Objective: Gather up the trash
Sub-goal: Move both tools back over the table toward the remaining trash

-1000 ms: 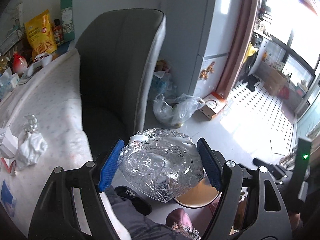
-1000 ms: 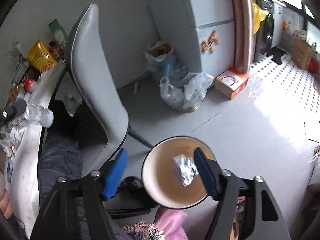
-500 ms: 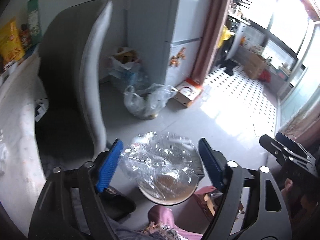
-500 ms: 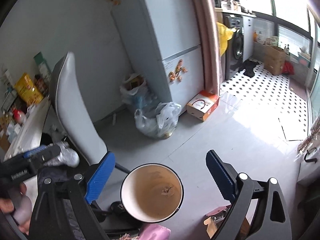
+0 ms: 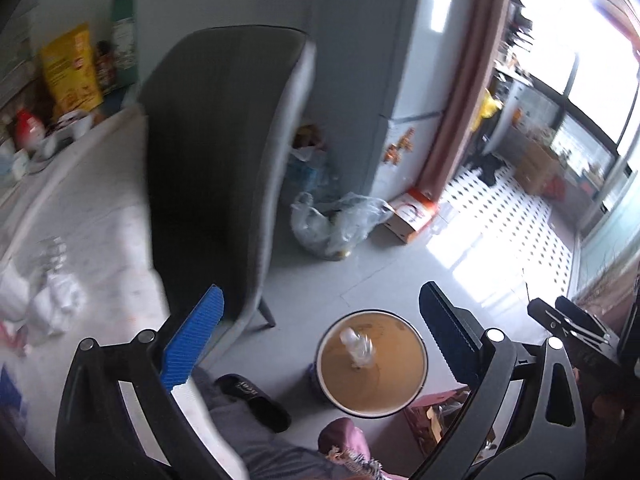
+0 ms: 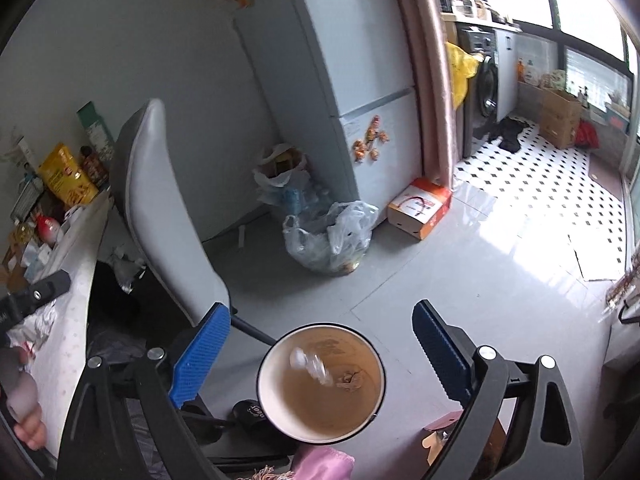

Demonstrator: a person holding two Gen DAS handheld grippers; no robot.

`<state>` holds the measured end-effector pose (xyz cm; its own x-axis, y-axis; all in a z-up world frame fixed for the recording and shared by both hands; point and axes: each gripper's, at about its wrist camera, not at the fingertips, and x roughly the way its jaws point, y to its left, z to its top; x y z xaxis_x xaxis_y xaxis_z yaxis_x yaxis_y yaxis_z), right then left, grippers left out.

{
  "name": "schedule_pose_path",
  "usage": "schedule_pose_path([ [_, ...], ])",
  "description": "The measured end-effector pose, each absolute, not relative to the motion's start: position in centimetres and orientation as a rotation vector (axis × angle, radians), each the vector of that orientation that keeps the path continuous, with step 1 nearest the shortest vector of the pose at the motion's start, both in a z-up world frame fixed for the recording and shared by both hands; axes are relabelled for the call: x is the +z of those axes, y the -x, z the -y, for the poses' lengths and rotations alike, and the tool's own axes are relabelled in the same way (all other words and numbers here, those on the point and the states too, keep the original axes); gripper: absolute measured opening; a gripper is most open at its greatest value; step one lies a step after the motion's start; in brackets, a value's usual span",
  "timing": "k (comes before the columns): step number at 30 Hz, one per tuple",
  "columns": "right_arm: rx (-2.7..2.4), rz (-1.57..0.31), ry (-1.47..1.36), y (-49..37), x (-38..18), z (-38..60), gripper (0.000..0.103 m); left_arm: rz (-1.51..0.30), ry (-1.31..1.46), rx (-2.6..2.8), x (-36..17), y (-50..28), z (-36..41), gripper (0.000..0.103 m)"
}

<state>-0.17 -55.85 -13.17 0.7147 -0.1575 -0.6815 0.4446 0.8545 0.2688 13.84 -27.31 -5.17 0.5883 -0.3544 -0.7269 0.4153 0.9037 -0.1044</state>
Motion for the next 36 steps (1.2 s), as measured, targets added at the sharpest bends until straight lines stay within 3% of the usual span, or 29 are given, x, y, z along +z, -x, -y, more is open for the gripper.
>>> schedule_pose_path([
  [22,-0.136,-0.626,-0.245,-4.5,-7.3,40.0,0.096,-0.626,0.120,0.102,-1.7,-11.2,7.1,0.097],
  [36,0.102,-0.620,-0.237,-6.4,-5.8,29.6,0.095,-0.593,0.336,-0.021,-3.0,-9.7,-3.2,0.097],
])
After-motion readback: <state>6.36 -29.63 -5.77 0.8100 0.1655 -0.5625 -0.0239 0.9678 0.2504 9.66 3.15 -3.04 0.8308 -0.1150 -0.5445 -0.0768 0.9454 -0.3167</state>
